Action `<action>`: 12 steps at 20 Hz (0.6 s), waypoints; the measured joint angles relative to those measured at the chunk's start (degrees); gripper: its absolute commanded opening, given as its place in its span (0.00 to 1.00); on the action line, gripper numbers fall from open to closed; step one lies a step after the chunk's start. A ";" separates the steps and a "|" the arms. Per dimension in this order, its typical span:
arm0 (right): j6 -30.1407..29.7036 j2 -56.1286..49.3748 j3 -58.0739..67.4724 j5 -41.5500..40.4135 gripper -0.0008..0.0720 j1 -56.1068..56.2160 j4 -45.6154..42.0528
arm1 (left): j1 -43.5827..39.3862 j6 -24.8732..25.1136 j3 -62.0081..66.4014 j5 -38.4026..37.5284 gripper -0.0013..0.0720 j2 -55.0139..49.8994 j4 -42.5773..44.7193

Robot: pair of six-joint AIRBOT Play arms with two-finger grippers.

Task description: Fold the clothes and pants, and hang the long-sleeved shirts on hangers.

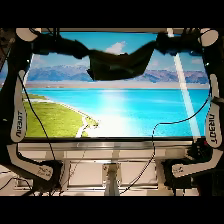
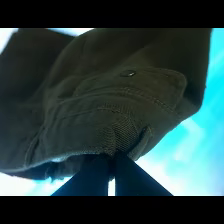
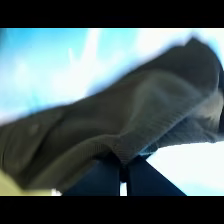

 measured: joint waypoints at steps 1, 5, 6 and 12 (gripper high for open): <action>0.09 2.36 -4.74 2.01 0.03 0.42 -1.27 | 0.00 -1.03 -3.48 -1.27 0.02 1.11 0.92; 1.92 14.40 -26.40 3.87 0.03 1.57 -3.98 | -0.44 -2.75 -22.12 -3.15 0.02 9.57 3.80; 2.73 17.53 -31.82 3.91 0.03 1.75 -4.31 | -0.72 -3.13 -27.50 -3.08 0.02 12.33 4.39; 6.62 31.08 -52.11 4.92 0.03 1.99 -5.27 | -3.02 -3.72 -55.19 1.07 0.03 27.17 5.33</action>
